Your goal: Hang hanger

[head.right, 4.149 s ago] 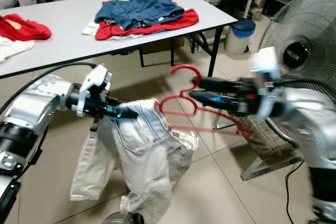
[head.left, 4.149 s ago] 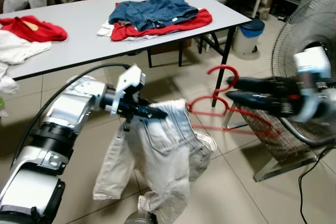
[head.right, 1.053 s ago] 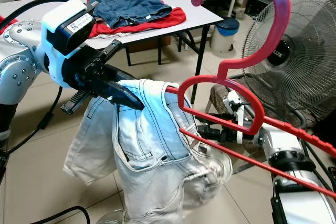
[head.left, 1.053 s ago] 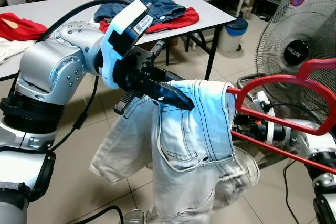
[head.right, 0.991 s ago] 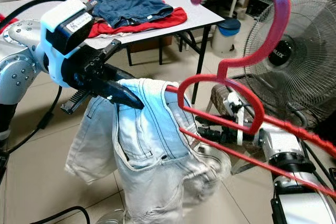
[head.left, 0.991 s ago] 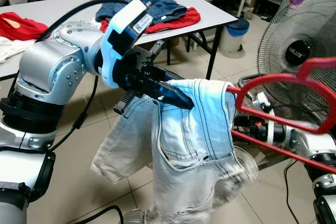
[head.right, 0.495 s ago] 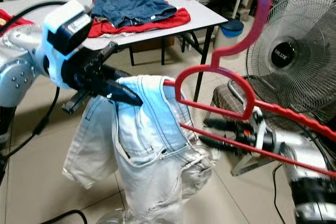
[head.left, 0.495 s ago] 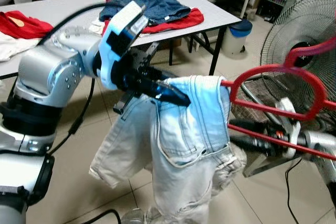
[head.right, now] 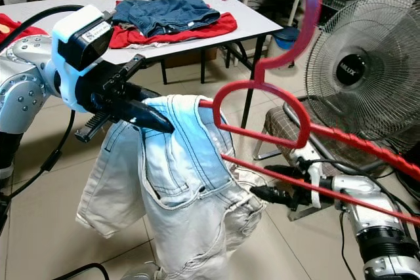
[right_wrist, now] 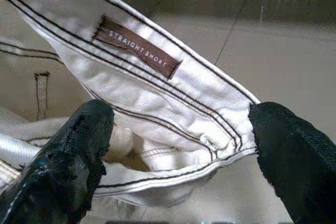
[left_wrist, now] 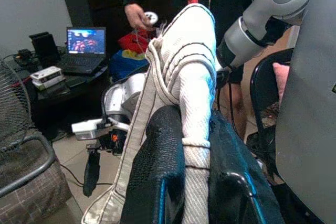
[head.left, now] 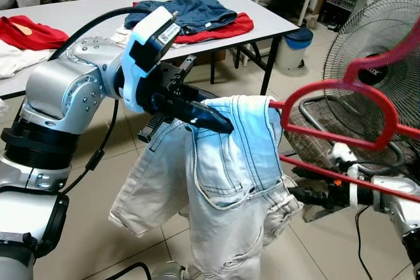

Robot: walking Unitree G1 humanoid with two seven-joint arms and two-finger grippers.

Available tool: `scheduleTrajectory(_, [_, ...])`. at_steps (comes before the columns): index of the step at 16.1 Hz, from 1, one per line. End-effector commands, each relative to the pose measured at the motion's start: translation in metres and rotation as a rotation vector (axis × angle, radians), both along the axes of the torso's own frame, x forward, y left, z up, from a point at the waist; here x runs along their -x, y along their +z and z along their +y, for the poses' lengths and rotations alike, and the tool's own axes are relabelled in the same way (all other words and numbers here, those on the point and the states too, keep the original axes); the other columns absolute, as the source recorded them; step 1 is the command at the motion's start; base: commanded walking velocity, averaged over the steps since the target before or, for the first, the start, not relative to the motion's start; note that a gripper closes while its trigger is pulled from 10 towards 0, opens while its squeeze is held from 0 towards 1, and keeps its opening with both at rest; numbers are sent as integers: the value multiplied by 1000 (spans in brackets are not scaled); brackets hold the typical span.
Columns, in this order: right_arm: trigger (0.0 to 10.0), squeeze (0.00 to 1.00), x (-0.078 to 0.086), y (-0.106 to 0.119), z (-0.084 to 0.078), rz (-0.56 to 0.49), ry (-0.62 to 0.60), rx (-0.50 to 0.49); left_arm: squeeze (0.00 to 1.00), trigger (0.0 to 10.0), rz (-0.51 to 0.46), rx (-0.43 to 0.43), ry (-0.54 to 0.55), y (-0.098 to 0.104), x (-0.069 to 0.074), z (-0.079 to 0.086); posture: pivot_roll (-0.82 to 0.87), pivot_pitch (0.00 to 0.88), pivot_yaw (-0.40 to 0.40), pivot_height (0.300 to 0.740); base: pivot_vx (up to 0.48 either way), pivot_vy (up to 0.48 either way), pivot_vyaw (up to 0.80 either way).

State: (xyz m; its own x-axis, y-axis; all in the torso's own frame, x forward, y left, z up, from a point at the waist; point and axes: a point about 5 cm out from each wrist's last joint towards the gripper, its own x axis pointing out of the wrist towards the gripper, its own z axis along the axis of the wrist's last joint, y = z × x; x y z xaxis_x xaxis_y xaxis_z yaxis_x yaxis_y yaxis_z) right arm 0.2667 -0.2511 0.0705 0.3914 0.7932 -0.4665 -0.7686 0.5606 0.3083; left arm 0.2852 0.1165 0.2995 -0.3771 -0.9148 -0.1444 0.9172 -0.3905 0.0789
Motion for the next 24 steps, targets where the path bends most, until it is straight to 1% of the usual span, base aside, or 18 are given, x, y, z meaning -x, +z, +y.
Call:
scheduleTrajectory(1, [10000,808,-6,-3,0,-2,-22,35,0,0,-38,25,-37,10,7,-2,-32,0,10,740,0,0,0])
scheduleTrajectory(2, [10000,808,-8,-5,1,5,-34,40,0,0,-36,24,-44,9,8,-3,-32,0,10,740,0,0,0])
scheduleTrajectory(3, [10000,75,-11,-11,3,27,-55,53,0,0,-30,20,-60,8,10,-5,-31,0,10,740,0,0,0])
scheduleTrajectory(4, [10000,0,-12,-26,9,105,-74,97,0,0,-24,27,-102,8,16,-9,-28,0,4,740,0,0,0])
scheduleTrajectory(5, [10000,0,-9,-34,10,141,-64,131,0,0,-26,36,-116,12,19,-11,-23,0,-3,740,0,0,0])
scheduleTrajectory(6, [10000,0,-5,-38,11,176,-45,140,0,0,-31,41,-116,14,20,-12,-20,0,-7,740,0,0,0])
scheduleTrajectory(7, [4078,0,3,-46,12,227,-4,171,0,0,-40,50,-106,17,21,-13,-16,0,-14,740,0,0,0])
scheduleTrajectory(8, [0,0,11,-53,10,263,25,208,0,0,-49,56,-88,18,19,-13,-15,0,-19,740,0,0,0])
scheduleTrajectory(10, [0,0,24,-60,4,339,70,212,0,0,-58,66,-61,18,17,-10,-19,0,-20,740,0,0,0])
scheduleTrajectory(12, [0,0,34,-65,-1,400,70,195,0,0,-64,73,-46,20,17,-11,-25,0,-18,740,0,0,0])
scheduleTrajectory(13, [0,0,40,-70,-7,418,41,203,0,0,-69,77,-36,22,17,-13,-28,0,-14,740,0,0,0])
scheduleTrajectory(15, [0,0,44,-72,-13,422,-9,195,0,0,-73,81,-26,25,16,-15,-29,0,-13,740,0,0,0])
scheduleTrajectory(16, [0,0,50,-73,-19,434,-35,191,0,0,-78,83,-18,26,14,-15,-32,0,-8,740,0,0,0])
scheduleTrajectory(17, [0,0,56,-76,-26,443,-82,196,0,0,-80,86,-6,26,12,-12,-36,0,0,740,0,0,0])
scheduleTrajectory(19, [0,0,57,-78,-30,426,-129,205,0,0,-80,87,1,25,10,-9,-36,0,3,740,0,0,0])
scheduleTrajectory(21, [0,0,57,-80,-37,388,-260,224,0,0,-76,89,12,23,7,-5,-39,0,16,740,0,0,0])
scheduleTrajectory(22, [0,0,59,-83,-44,361,-338,276,0,0,-74,89,17,21,5,-4,-39,0,23,740,0,0,0])
scheduleTrajectory(24, [0,0,59,-84,-52,331,-452,315,0,0,-75,89,25,21,4,-3,-38,0,28,740,0,0,0])
